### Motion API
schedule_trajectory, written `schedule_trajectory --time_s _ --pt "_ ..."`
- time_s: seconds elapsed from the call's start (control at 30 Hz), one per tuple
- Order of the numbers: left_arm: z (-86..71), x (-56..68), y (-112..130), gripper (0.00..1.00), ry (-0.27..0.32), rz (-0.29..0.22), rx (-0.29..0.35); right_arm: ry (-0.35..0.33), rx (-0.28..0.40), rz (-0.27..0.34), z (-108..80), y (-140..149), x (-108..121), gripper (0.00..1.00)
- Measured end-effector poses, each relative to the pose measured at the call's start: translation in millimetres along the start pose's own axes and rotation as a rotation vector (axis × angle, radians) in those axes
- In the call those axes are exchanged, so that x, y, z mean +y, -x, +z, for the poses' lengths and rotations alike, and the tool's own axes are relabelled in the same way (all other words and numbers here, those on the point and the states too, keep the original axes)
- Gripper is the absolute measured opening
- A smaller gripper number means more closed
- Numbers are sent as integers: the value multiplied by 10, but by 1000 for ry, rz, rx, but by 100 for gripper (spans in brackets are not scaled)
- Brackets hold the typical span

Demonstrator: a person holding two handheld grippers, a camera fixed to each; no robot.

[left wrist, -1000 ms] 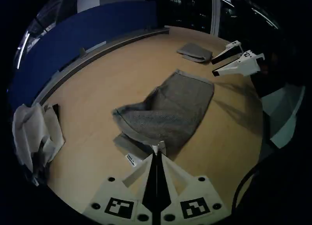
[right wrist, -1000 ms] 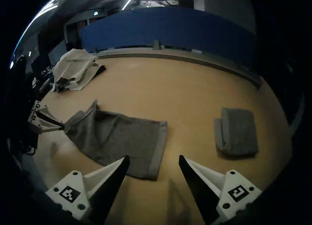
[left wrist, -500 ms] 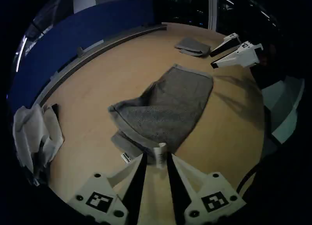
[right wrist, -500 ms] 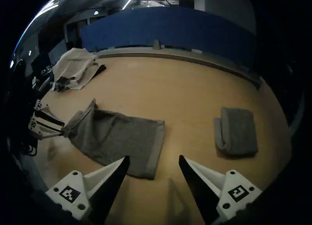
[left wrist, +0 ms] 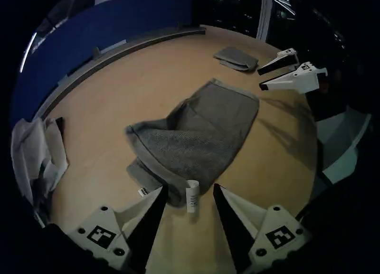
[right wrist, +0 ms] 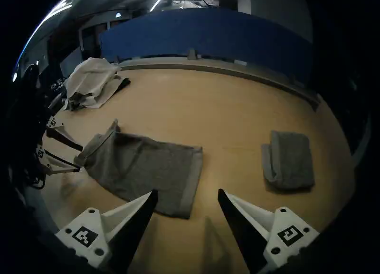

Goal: Fold towel

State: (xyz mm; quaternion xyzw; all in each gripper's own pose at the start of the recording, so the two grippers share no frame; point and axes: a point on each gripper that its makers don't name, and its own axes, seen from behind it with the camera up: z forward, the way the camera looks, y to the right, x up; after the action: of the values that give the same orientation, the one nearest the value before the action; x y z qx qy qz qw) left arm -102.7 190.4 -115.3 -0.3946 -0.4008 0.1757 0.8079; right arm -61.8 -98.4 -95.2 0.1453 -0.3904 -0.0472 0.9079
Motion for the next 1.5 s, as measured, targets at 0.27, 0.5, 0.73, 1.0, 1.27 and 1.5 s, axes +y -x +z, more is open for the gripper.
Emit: schedule_trajectory --time_s 0.27,0.5,0.73,1.0,1.27,1.5 --pt "51 59 57 54 27 -1 -18 -1 -1 4 -2 15 0 99" --pt "35 43 44 42 15 19 -15 -5 -1 2 -11 -5 -21 98" --pt "49 -72 77 3 -34 37 -20 -6 0 0 -13 -15 -22 98" --pt "13 -87 45 1 -56 70 7 -4 -2 0 -10 10 -17 98" --pt "-97 -75 -114 1 -77 134 78 0 -4 -3 -8 19 -1 98" --pt "-102 -100 4 1 -93 167 69 1 -4 -4 -6 19 9 98"
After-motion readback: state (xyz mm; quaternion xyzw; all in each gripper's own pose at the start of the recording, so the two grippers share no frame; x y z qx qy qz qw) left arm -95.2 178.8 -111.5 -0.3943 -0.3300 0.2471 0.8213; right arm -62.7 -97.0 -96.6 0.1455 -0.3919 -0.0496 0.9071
